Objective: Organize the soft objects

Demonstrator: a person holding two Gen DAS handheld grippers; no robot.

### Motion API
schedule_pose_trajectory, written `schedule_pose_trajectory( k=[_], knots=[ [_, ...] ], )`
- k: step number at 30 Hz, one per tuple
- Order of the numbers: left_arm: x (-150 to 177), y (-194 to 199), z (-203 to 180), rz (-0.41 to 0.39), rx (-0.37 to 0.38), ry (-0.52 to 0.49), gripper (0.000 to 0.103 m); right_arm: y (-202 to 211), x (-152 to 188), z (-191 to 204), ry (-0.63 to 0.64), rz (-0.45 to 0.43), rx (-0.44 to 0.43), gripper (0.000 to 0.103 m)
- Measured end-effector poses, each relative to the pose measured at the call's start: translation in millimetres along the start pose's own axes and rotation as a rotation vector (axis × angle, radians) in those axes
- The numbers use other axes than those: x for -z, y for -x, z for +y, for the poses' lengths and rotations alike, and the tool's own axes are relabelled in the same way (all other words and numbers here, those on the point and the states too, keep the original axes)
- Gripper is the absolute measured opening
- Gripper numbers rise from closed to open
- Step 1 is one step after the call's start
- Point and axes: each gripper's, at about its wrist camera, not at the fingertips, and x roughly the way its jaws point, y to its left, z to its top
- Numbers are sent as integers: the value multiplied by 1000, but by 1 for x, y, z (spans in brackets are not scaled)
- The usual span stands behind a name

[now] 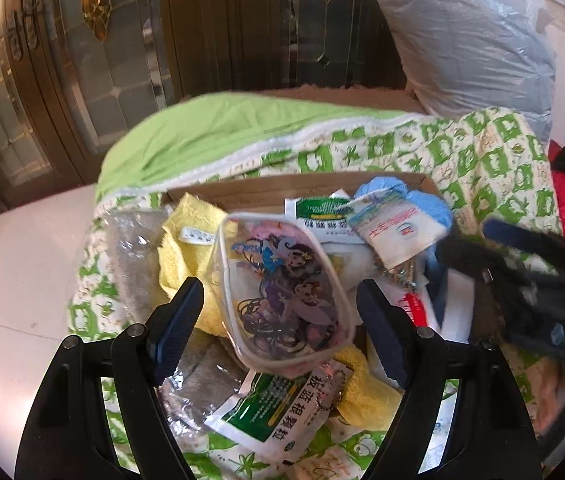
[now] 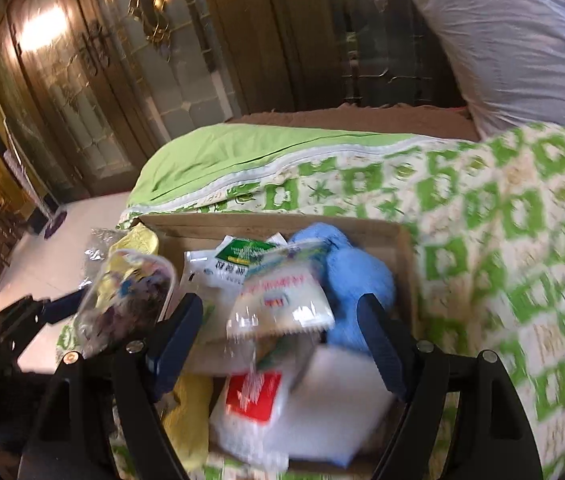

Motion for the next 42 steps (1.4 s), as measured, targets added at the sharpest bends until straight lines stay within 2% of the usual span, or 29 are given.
schedule_pose_trajectory(
  k=[4, 8, 12, 16, 19, 22, 26, 34, 42],
  knots=[
    [5, 26, -6, -54, -25, -24, 80, 30, 26, -1, -27, -16, -19, 84],
    [27, 54, -20, -84, -66, -66, 80, 53, 59, 1, -37, 2, -27, 88],
    [49, 76, -36, -98, -103, -105, 80, 63, 86, 2, -39, 60, -25, 103],
    [67, 99, -48, -120, -75, -102, 80, 71, 113, 4, -13, 104, 8, 103],
    [84, 112, -47, -94, -35, -56, 80, 77, 130, 6, -2, 128, 35, 103],
    [98, 116, -44, -64, -37, -19, 80, 83, 141, 8, 3, 146, 51, 103],
    [116, 131, -43, -70, -90, 3, 80, 93, 150, 16, 16, 150, 54, 103],
    [138, 162, -45, -99, -106, 33, 80, 123, 161, 40, 79, 109, 49, 103],
    [152, 175, -45, -82, -100, 64, 80, 136, 168, 45, 92, 101, 83, 103]
  ],
)
